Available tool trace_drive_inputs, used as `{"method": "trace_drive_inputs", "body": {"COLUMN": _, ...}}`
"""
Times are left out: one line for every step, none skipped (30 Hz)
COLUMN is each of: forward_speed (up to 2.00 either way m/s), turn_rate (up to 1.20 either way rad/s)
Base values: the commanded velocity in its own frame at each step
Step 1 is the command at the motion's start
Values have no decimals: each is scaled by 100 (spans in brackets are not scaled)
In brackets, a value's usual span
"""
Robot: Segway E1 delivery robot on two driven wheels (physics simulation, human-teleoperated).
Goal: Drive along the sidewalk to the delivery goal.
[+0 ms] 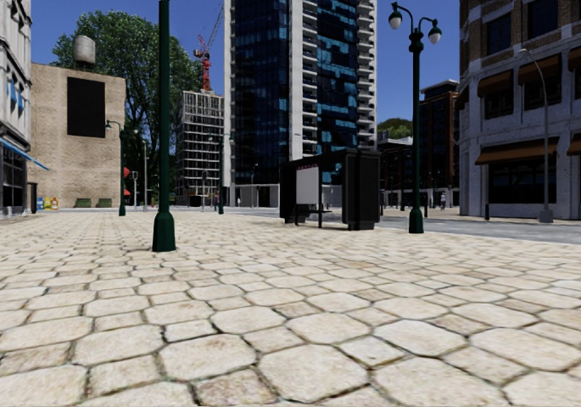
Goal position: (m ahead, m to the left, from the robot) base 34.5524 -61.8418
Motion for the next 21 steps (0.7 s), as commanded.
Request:
{"method": "trace_drive_inputs", "body": {"forward_speed": 196, "turn_rate": 0}}
{"method": "trace_drive_inputs", "body": {"forward_speed": 196, "turn_rate": 0}}
{"method": "trace_drive_inputs", "body": {"forward_speed": 196, "turn_rate": 0}}
{"method": "trace_drive_inputs", "body": {"forward_speed": 196, "turn_rate": 0}}
{"method": "trace_drive_inputs", "body": {"forward_speed": 196, "turn_rate": 0}}
{"method": "trace_drive_inputs", "body": {"forward_speed": 196, "turn_rate": 0}}
{"method": "trace_drive_inputs", "body": {"forward_speed": 196, "turn_rate": 0}}
{"method": "trace_drive_inputs", "body": {"forward_speed": 196, "turn_rate": 0}}
{"method": "trace_drive_inputs", "body": {"forward_speed": 196, "turn_rate": 0}}
{"method": "trace_drive_inputs", "body": {"forward_speed": 196, "turn_rate": 0}}
{"method": "trace_drive_inputs", "body": {"forward_speed": 196, "turn_rate": 0}}
{"method": "trace_drive_inputs", "body": {"forward_speed": 196, "turn_rate": 0}}
{"method": "trace_drive_inputs", "body": {"forward_speed": 196, "turn_rate": 0}}
{"method": "trace_drive_inputs", "body": {"forward_speed": 196, "turn_rate": 0}}
{"method": "trace_drive_inputs", "body": {"forward_speed": 196, "turn_rate": 0}}
{"method": "trace_drive_inputs", "body": {"forward_speed": 196, "turn_rate": 0}}
{"method": "trace_drive_inputs", "body": {"forward_speed": 196, "turn_rate": 0}}
{"method": "trace_drive_inputs", "body": {"forward_speed": 196, "turn_rate": 0}}
{"method": "trace_drive_inputs", "body": {"forward_speed": 196, "turn_rate": 0}}
{"method": "trace_drive_inputs", "body": {"forward_speed": 196, "turn_rate": 0}}
{"method": "trace_drive_inputs", "body": {"forward_speed": 196, "turn_rate": 0}}
